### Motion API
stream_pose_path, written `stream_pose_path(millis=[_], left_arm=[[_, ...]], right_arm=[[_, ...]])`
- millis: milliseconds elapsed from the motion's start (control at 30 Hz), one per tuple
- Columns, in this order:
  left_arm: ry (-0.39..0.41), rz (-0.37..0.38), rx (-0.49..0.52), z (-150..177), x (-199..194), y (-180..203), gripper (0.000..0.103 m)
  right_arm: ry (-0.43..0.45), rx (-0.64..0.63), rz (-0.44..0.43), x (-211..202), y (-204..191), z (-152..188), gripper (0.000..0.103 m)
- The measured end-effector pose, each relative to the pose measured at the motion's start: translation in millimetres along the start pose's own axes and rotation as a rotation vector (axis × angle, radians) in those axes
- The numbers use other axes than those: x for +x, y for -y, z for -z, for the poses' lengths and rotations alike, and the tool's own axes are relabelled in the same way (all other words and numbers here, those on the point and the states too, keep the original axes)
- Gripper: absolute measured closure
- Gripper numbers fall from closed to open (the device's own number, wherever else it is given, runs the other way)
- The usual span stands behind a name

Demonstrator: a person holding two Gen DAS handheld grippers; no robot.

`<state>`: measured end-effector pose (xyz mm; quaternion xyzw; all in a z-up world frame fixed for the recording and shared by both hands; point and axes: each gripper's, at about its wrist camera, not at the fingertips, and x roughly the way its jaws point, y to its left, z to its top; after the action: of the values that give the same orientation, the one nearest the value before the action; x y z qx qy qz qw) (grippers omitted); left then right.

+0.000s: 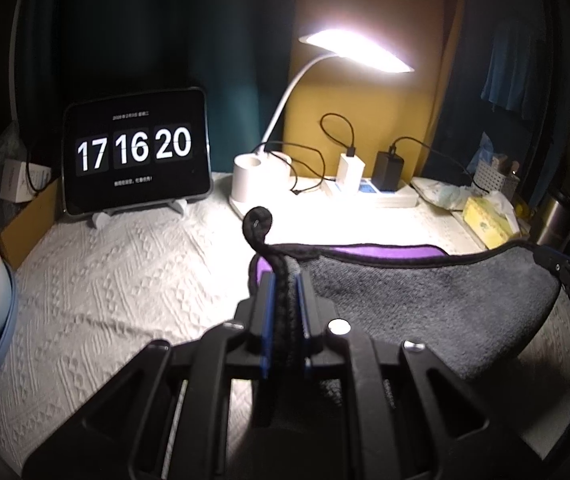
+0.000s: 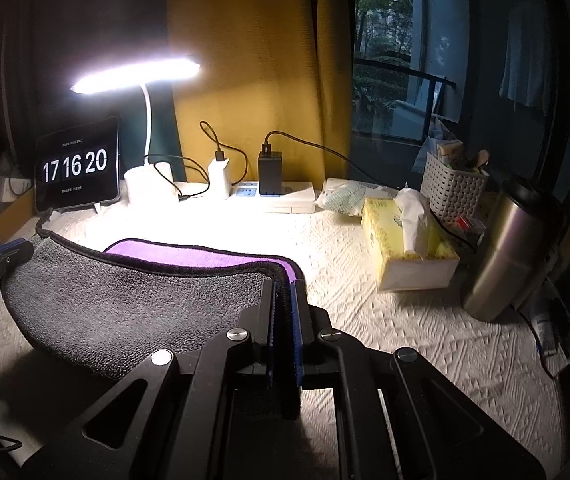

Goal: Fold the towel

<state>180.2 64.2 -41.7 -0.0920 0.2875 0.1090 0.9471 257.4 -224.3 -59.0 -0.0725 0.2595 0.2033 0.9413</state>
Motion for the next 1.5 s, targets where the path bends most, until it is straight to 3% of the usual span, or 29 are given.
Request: stream_pose_path(millis=[1500], left_arm=[[-0.043, -0.024, -0.005, -34.5, 100.0, -10.5, 0.092]], right_arm=[[-0.042, -0.021, -0.001, 106.8, 10.2, -33.7, 0.095]])
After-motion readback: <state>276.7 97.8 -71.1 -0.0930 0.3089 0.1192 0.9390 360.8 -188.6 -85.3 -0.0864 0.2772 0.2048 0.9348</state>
